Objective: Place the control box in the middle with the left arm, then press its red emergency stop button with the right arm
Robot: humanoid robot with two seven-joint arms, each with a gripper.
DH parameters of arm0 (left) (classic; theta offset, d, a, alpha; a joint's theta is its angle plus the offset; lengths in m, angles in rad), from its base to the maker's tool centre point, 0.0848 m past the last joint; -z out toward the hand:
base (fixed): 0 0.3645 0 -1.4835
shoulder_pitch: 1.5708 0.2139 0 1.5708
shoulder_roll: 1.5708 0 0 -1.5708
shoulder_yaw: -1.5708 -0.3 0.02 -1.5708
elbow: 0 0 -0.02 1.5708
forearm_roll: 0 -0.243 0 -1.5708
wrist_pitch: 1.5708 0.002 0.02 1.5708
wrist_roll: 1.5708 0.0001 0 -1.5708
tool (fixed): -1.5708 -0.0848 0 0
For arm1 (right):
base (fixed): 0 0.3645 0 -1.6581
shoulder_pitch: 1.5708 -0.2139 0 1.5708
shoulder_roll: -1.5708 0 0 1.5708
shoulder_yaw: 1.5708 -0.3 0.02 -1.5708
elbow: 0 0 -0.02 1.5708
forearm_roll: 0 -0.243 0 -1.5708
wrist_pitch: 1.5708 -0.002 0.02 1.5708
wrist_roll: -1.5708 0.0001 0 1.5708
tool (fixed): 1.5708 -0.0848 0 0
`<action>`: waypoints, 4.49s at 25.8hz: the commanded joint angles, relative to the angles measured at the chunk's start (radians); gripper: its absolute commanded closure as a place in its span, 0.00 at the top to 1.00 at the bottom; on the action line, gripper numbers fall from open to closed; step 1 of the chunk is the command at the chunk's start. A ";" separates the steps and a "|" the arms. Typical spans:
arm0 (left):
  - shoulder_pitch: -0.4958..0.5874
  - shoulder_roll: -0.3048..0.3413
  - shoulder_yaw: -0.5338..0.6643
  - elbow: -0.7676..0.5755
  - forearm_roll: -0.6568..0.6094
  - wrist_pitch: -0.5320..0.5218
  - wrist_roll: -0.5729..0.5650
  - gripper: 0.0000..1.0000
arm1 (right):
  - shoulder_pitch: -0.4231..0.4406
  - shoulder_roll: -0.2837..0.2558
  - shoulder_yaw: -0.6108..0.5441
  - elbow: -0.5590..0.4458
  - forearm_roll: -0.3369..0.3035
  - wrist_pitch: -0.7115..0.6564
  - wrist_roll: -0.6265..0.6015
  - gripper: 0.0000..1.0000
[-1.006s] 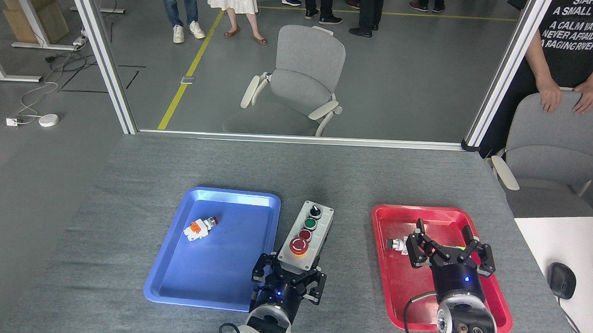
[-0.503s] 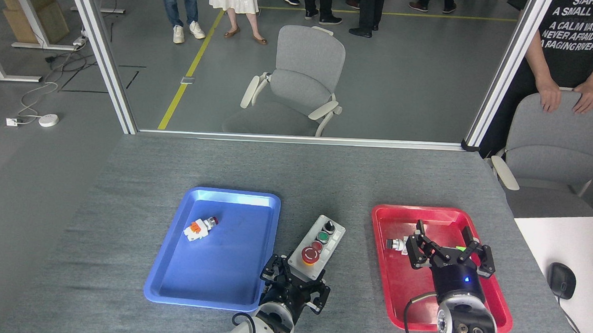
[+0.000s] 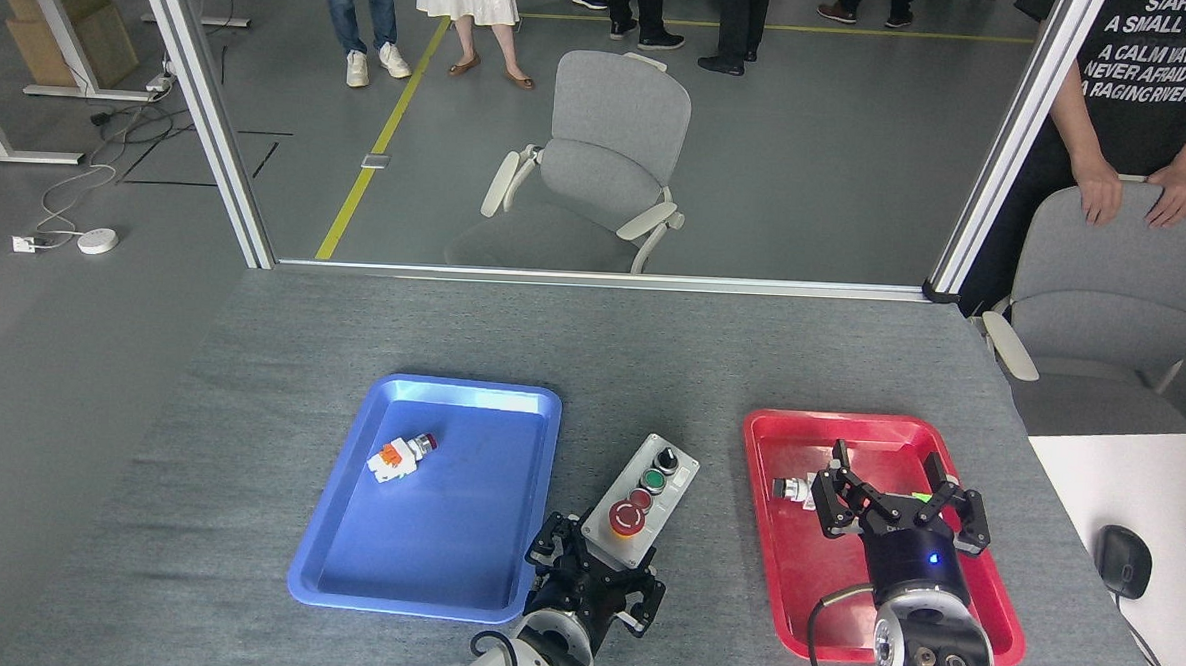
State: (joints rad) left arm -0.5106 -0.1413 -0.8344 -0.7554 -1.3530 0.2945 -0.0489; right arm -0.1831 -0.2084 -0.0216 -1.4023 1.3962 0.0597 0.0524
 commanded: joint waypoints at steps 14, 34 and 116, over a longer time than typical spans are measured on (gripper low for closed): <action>0.222 0.161 0.067 -0.427 0.003 0.029 0.017 0.98 | 0.002 -0.002 0.000 -0.001 0.000 0.000 -0.003 0.98; 0.337 0.264 0.543 -0.762 0.008 -0.060 0.034 0.98 | 0.020 -0.002 0.019 -0.006 0.001 -0.003 -0.003 0.94; 0.342 0.258 0.606 -0.765 0.015 -0.054 0.066 0.99 | 0.005 0.052 0.029 0.075 -0.023 -0.123 -0.163 0.99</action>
State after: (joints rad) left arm -0.1691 0.1174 -0.2286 -1.5202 -1.3377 0.2411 0.0163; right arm -0.1856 -0.1252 0.0692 -1.3159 1.3730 -0.0608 -0.0884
